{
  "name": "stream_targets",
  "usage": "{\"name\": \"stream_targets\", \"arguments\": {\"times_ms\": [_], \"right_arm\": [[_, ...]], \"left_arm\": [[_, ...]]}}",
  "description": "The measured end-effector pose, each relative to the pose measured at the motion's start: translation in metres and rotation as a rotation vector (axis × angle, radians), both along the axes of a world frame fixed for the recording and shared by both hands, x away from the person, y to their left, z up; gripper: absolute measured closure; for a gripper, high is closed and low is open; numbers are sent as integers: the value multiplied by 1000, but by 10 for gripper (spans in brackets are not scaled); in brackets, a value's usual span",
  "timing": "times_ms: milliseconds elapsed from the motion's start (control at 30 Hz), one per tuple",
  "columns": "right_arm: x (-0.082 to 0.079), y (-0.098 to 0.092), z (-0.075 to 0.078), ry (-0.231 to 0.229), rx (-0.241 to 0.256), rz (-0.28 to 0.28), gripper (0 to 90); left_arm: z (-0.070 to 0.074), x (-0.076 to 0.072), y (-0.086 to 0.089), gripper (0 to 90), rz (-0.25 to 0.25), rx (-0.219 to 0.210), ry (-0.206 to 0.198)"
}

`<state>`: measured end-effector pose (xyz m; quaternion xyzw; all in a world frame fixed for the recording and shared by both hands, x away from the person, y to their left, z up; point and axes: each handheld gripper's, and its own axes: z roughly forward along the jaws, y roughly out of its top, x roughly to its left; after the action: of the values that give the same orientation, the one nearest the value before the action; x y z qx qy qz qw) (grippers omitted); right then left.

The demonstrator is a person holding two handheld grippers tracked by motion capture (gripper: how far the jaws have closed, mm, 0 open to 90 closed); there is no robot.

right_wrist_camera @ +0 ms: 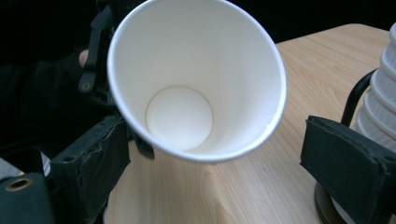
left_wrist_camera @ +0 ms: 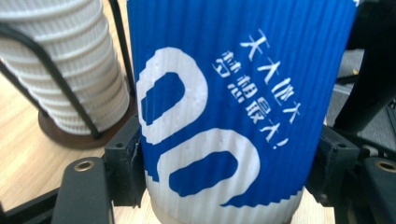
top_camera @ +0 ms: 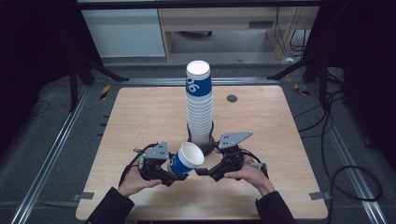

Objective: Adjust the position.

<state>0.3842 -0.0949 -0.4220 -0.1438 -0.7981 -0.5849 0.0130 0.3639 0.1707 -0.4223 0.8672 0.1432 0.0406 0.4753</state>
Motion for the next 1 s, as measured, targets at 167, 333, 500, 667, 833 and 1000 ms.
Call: {"name": "stream_targets", "arguments": {"times_ms": [167,333,500,667,833,1000], "right_arm": [[-2,6,-2,22,38,27,107],[-3,13,-4,52,55,40,136],[-3,17,-6,79,80,56,162],[-4,18,-8,90,83,67,207],[-4,18,-9,82,83,68,219],[-4,15,-6,62,99,57,221]], "left_arm": [[-2,-4,-7,278,0,-13,-10],[-3,-7,-12,278,-3,-16,-22],[-3,-9,-15,278,-1,-23,-28],[-4,-8,-15,277,-2,-20,-18],[-5,-7,-14,272,-6,-11,-10],[-6,-6,-13,224,-5,-6,2]]}}
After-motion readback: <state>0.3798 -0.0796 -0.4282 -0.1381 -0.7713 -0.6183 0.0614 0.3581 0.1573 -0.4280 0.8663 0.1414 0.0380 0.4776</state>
